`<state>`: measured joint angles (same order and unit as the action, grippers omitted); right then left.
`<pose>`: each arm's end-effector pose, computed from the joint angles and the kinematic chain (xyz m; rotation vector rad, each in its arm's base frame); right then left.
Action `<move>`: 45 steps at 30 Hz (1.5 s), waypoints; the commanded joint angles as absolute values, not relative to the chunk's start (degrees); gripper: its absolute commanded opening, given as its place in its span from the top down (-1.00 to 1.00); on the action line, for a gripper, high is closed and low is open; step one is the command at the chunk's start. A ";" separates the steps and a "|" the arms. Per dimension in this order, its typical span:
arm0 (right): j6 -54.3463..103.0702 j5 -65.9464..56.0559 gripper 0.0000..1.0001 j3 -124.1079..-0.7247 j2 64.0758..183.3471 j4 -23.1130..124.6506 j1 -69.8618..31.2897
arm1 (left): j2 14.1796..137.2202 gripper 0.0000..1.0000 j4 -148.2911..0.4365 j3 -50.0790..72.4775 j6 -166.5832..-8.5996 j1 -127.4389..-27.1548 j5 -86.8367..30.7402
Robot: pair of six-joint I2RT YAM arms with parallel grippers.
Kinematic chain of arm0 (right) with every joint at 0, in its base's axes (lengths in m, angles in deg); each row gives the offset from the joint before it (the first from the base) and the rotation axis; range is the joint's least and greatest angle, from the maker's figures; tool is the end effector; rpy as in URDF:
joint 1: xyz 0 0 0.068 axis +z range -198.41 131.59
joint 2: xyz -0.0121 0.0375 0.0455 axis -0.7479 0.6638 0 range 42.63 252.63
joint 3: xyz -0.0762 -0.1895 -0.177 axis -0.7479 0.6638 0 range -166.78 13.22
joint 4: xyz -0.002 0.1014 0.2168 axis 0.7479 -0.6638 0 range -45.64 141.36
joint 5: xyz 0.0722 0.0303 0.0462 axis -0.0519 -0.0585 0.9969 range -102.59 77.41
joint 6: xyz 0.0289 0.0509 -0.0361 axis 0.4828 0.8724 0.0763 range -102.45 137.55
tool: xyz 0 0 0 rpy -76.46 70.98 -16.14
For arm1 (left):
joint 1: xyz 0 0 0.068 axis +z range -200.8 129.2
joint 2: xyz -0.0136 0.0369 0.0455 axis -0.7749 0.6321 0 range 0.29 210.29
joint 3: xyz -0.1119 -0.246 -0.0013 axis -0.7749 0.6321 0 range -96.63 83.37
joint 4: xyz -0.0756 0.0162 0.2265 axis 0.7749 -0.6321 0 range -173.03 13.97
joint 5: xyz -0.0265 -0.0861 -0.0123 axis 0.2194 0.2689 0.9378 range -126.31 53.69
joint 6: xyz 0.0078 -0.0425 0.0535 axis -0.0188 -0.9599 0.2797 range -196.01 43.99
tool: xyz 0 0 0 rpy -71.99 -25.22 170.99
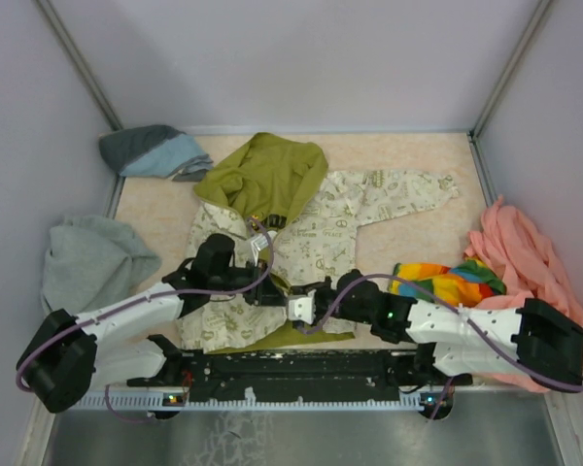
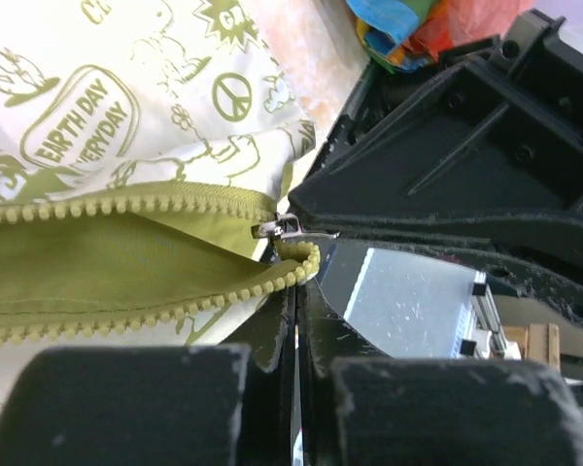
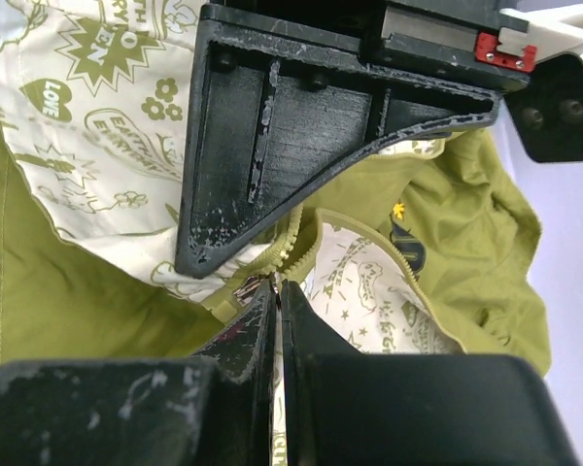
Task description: Zip up the jacket
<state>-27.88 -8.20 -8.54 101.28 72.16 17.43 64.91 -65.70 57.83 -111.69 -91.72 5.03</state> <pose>0.0866 0.2038 0.2161 -1.5673 1.0068 0.3184 0.1415 -0.1713 0.2011 0.6099 2.2424 -1.5036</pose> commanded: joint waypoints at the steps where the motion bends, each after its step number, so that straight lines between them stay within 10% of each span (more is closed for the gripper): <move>1: -22.50 -10.90 1.00 -18.11 103.59 70.07 15.40 | 63.53 0.93 -82.42 51.84 -104.78 -93.08 -3.61; 13: -2.09 -11.68 1.00 -29.04 112.73 63.81 15.27 | 44.61 -0.11 -95.26 47.42 -122.33 -92.98 -32.65; 26: 6.29 -10.43 1.00 -36.13 120.31 62.44 15.13 | 26.63 -0.10 -103.47 54.32 -146.48 -93.00 -35.87; 33: 8.41 -12.18 1.00 -35.04 119.89 63.93 15.13 | 28.74 0.14 -95.65 58.75 -149.62 -93.07 -32.30; 45: 11.10 -12.12 1.00 -33.90 119.36 65.36 15.13 | 31.42 -0.03 -83.05 64.96 -153.86 -93.16 -33.45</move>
